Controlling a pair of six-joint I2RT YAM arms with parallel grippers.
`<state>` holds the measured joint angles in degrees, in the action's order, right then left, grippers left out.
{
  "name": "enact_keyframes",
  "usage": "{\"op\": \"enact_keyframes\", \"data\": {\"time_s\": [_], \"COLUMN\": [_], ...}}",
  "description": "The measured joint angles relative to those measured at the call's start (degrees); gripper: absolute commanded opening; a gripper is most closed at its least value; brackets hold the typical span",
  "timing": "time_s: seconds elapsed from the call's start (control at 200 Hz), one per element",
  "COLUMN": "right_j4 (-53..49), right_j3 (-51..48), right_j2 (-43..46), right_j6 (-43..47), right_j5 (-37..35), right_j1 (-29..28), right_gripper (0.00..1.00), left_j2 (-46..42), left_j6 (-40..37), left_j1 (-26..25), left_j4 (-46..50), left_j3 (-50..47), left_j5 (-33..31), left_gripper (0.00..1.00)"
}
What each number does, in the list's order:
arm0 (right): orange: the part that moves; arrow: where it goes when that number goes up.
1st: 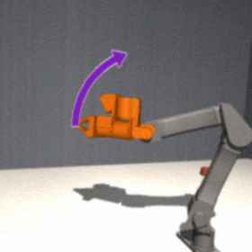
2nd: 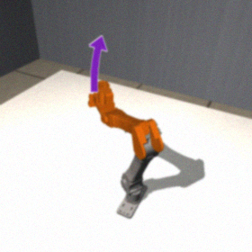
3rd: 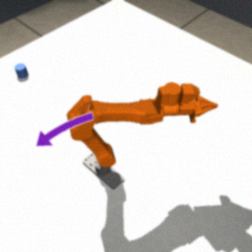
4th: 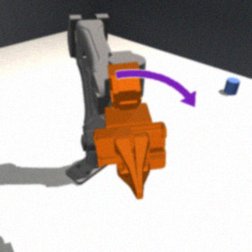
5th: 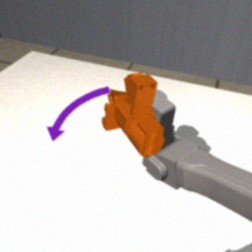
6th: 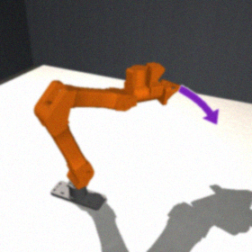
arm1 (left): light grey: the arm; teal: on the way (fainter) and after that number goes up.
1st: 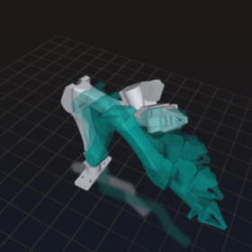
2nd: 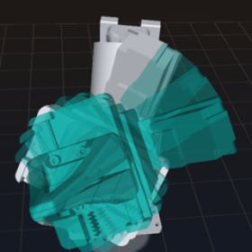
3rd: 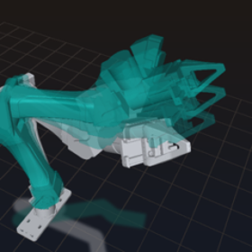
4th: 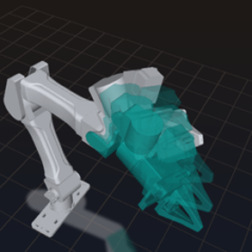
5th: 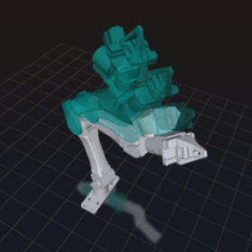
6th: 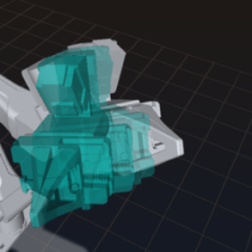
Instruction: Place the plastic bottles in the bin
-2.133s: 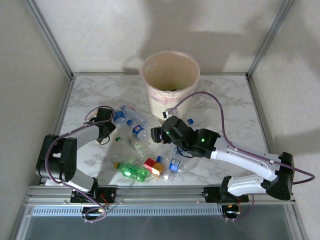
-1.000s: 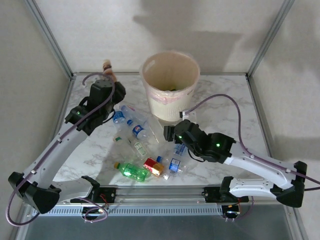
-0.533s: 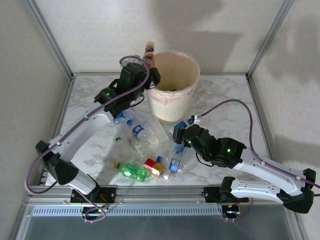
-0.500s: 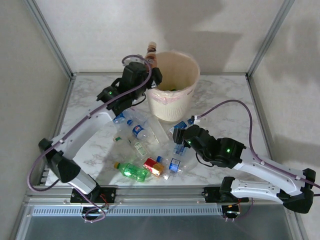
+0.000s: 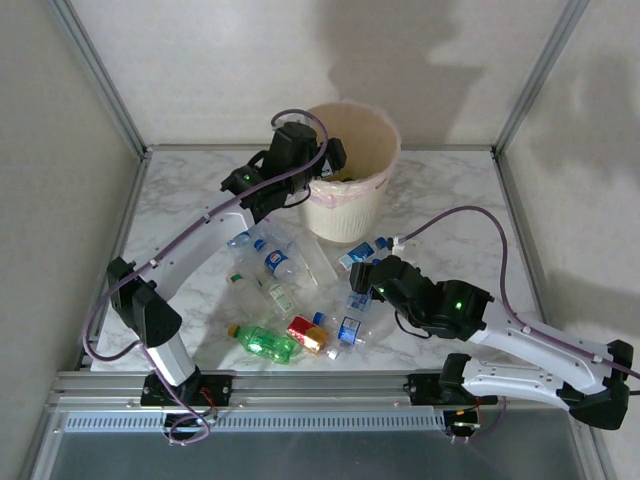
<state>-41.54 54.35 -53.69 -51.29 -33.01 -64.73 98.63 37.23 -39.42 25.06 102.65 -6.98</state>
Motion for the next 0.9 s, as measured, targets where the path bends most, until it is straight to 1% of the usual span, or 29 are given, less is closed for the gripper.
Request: {"op": "enact_keyframes", "data": {"time_s": [0.15, 0.295, 0.471, 0.641, 0.781, 0.901], "right_j4": [0.2, 0.4, 1.1, 3.4, 5.6, 7.3], "right_j3": [0.0, 0.0, 0.9, 2.3, 2.7, 2.7], "right_j2": [-0.9, -1.9, -7.3, -11.3, -13.2, -14.4], "right_j6": [0.0, 0.9, 2.8, 5.3, 6.2, 6.9], "right_j5": [0.3, 1.4, 3.2, 5.1, 6.3, 7.7], "right_j1": [0.0, 0.0, 0.0, 0.0, 0.0, 0.0], "right_gripper": [0.84, 0.84, 0.82, 0.81, 0.81, 0.81], "left_j2": [0.0, 0.0, -2.2, -12.0, -22.9, -30.1], "left_j6": [0.0, 0.0, 0.0, 0.0, 0.3, 1.0], "left_j1": [-0.1, -0.2, -0.2, -0.2, 0.5, 2.6], "left_j4": [-0.4, -0.5, 0.2, 0.0, -1.5, -2.4], "left_j3": [0.0, 0.0, -0.3, -4.6, -12.0, -18.9], "left_j5": [0.0, 0.0, -0.7, -2.8, -4.6, -5.7], "left_gripper": [0.76, 0.77, 0.79, 0.80, 0.82, 0.83]}}
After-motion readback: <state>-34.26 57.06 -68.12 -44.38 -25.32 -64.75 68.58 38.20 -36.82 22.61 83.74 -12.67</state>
